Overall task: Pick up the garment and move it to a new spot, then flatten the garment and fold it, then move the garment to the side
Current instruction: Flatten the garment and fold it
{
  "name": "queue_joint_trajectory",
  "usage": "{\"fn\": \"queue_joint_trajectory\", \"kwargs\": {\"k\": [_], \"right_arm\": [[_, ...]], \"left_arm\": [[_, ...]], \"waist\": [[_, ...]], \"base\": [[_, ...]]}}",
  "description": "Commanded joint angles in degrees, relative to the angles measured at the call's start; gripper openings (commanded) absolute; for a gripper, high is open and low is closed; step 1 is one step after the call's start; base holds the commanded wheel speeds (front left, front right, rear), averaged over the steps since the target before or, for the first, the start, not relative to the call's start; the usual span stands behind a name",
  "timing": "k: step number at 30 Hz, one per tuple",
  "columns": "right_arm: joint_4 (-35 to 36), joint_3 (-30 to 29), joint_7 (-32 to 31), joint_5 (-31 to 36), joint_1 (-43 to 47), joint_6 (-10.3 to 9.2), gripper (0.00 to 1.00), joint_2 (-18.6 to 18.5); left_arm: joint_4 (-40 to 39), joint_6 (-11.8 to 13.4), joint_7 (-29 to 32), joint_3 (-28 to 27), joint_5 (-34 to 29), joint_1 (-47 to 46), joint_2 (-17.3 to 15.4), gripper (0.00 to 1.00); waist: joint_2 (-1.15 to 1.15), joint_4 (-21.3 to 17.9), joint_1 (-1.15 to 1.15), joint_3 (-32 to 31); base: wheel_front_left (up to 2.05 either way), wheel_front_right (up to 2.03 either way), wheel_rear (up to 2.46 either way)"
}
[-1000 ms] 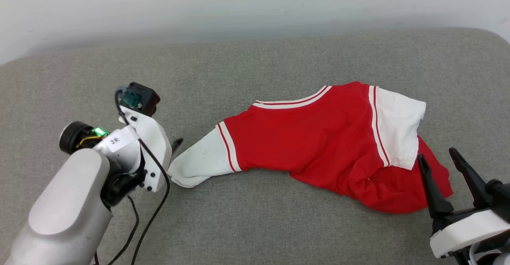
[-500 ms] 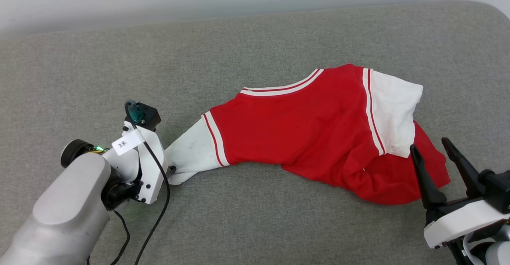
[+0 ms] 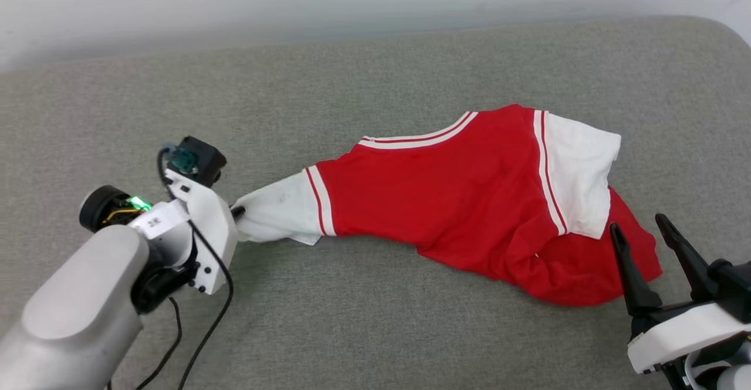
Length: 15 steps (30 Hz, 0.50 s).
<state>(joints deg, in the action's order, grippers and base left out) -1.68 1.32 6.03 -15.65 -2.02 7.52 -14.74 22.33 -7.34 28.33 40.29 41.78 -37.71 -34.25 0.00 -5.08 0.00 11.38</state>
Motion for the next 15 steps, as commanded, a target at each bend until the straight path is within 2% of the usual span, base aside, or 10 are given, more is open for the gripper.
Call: {"fn": "queue_joint_trajectory", "kwargs": {"k": [1,11,15], "right_arm": [[0.14,-0.27,0.15,0.07,0.85,-0.06,1.00,0.41],[0.56,-1.23,0.01,0.40,2.70,-0.06,1.00,1.34],[0.72,-0.82,-0.01,0.40,2.19,-0.06,1.00,1.41]], "left_arm": [[-2.15,0.69,-1.08,-0.81,0.21,1.58,-1.47,0.00],[-20.56,7.19,0.06,-4.67,2.13,9.97,-10.62,0.00],[-24.48,9.03,0.01,-5.71,1.75,10.85,-12.42,0.00]], "waist": [[0.00,0.72,0.00,-0.75],[0.00,2.87,0.00,-2.51],[0.00,2.78,0.00,-2.00]], "base": [[0.00,0.00,0.00],[0.00,0.00,0.00],[0.00,0.00,0.00]]}}
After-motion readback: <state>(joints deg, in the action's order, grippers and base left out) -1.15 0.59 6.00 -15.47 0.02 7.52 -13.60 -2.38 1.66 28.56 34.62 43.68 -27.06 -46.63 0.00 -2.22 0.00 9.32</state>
